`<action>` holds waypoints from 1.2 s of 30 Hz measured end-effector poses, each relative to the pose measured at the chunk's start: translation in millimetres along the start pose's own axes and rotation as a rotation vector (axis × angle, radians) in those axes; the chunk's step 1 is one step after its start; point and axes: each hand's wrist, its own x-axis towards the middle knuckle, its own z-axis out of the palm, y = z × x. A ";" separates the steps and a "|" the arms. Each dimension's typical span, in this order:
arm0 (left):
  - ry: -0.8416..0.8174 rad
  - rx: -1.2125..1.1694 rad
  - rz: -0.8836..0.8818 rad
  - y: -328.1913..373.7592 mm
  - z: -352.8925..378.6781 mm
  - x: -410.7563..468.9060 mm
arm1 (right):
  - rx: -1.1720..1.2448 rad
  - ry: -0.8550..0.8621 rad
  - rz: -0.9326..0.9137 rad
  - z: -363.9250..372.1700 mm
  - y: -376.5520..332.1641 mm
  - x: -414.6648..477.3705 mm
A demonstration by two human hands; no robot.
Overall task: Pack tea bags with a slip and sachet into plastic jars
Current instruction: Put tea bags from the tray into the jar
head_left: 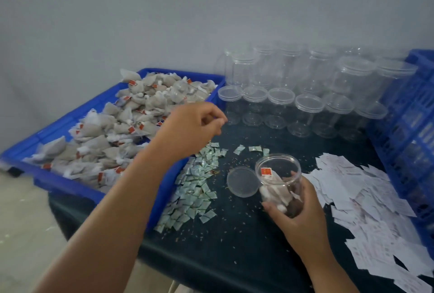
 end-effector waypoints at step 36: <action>-0.285 -0.040 -0.034 27.5 73.7 -8.0 | 0.022 -0.086 -0.008 3.5 -1.4 1.3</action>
